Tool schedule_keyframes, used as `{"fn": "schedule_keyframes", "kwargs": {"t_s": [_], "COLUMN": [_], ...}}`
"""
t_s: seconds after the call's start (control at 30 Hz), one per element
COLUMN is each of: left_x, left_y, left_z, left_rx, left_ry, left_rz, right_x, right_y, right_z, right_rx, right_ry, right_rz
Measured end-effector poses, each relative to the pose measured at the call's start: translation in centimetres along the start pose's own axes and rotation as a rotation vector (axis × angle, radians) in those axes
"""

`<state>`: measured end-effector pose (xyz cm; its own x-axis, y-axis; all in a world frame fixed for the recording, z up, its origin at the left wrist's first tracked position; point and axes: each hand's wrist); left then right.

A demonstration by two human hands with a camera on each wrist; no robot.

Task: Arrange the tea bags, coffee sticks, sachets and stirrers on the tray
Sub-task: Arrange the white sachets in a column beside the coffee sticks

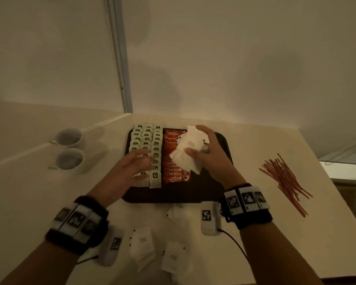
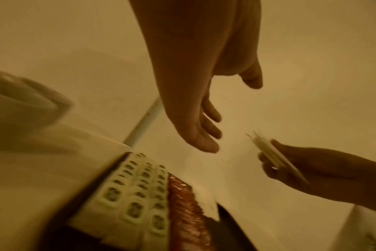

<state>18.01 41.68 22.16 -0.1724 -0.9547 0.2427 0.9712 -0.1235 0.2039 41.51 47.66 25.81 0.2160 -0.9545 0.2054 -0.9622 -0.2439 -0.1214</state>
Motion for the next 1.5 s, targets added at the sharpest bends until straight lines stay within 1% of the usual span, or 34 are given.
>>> {"fn": "schedule_keyframes", "kwargs": {"t_s": [0.07, 0.13, 0.17, 0.2, 0.23, 0.27, 0.33, 0.4, 0.47, 0.53, 0.6, 0.67, 0.73, 0.8, 0.9, 1.0, 1.1, 1.13, 1.2, 1.27, 1.3, 1.37, 1.4, 1.5], "left_x": [-2.4, -4.3, -5.2, -5.7, -6.1, -6.5, -7.2, -7.9, -8.2, -8.6, -8.9, -9.3, -9.7, -10.2, -10.6, -10.6, -10.7, -10.7, -10.7, -10.7, -10.7, -10.9, -11.0, -11.4], "left_y": [2.2, 4.1, 4.7, 5.3, 5.7, 5.8, 5.8, 5.5, 5.3, 5.0, 4.8, 4.6, 4.4, 4.3, 4.2, 4.3, 4.3, 4.3, 4.2, 4.2, 4.2, 4.3, 4.4, 4.2], "left_z": [1.0, 1.8, 1.8, 2.1, 2.1, 2.3, 2.3, 1.9, 1.4, 1.1, 1.2, 1.4, 1.5, 1.3, 0.8, 0.6, 0.5, 0.5, 0.4, 0.6, 0.6, 0.7, 0.8, 1.0], "left_rx": [0.152, 0.206, 0.252, 0.369, 0.541, 0.674, 0.823, 0.843, 0.847, 0.857, 0.860, 0.876, 0.890, 0.903, 0.917, 0.838, 0.773, 0.766, 0.766, 0.768, 0.764, 0.740, 0.724, 0.650], "left_ry": [-0.052, -0.054, -0.026, -0.011, -0.013, -0.015, -0.018, -0.039, -0.100, -0.153, -0.177, -0.192, -0.190, -0.186, -0.168, -0.164, -0.170, -0.177, -0.174, -0.151, -0.138, -0.103, -0.081, -0.023], "left_rz": [-0.011, -0.004, -0.010, -0.021, -0.020, 0.000, 0.029, 0.051, 0.060, 0.019, -0.022, -0.040, -0.037, -0.010, 0.029, 0.035, 0.056, 0.066, 0.065, 0.051, 0.066, 0.124, 0.155, 0.214], "right_x": [-1.1, -2.0, -2.3, -2.5, -2.6, -2.8, -3.1, -3.7, -4.3, -4.9, -5.3, -5.7, -6.2, -6.7, -7.2, -7.3, -7.4, -7.5, -7.8, -8.0, -7.9, -7.7, -7.6, -7.2], "right_y": [1.7, 3.2, 3.9, 4.3, 4.7, 4.9, 5.0, 5.0, 5.0, 4.8, 4.5, 4.2, 4.0, 3.9, 3.7, 3.2, 2.9, 2.7, 2.4, 2.1, 1.9, 1.6, 1.4, 1.3], "right_z": [-1.2, -1.8, -1.9, -1.9, -1.9, -1.9, -2.0, -1.7, -1.3, -1.0, -1.0, -1.1, -0.8, -0.4, -0.5, -0.6, -0.5, -0.4, -0.1, 0.0, 0.0, -0.1, -0.1, 0.0], "right_rx": [-0.037, -0.020, -0.006, 0.017, 0.043, 0.077, 0.165, 0.276, 0.392, 0.519, 0.645, 0.695, 0.633, 0.528, 0.439, 0.396, 0.351, 0.335, 0.283, 0.165, 0.089, -0.038, -0.062, -0.031], "right_ry": [-0.072, -0.126, -0.144, -0.157, -0.167, -0.170, -0.163, -0.148, -0.140, -0.161, -0.191, -0.227, -0.270, -0.318, -0.368, -0.379, -0.320, -0.302, -0.261, -0.181, -0.136, -0.061, -0.035, 0.008], "right_rz": [-0.011, -0.020, -0.022, -0.025, -0.032, -0.041, -0.058, -0.072, -0.088, -0.080, -0.020, 0.041, 0.080, 0.108, 0.145, 0.115, 0.055, 0.060, 0.126, 0.199, 0.206, 0.155, 0.113, -0.009]}}
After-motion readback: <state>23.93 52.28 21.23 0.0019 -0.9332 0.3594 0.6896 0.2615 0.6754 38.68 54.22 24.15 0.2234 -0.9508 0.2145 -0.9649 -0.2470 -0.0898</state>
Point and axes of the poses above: each hand's wrist, its own x-axis away from the middle knuckle, its own y-axis out of the palm, z = x × y, and after that the axes turned 1 degree about y, right-handed
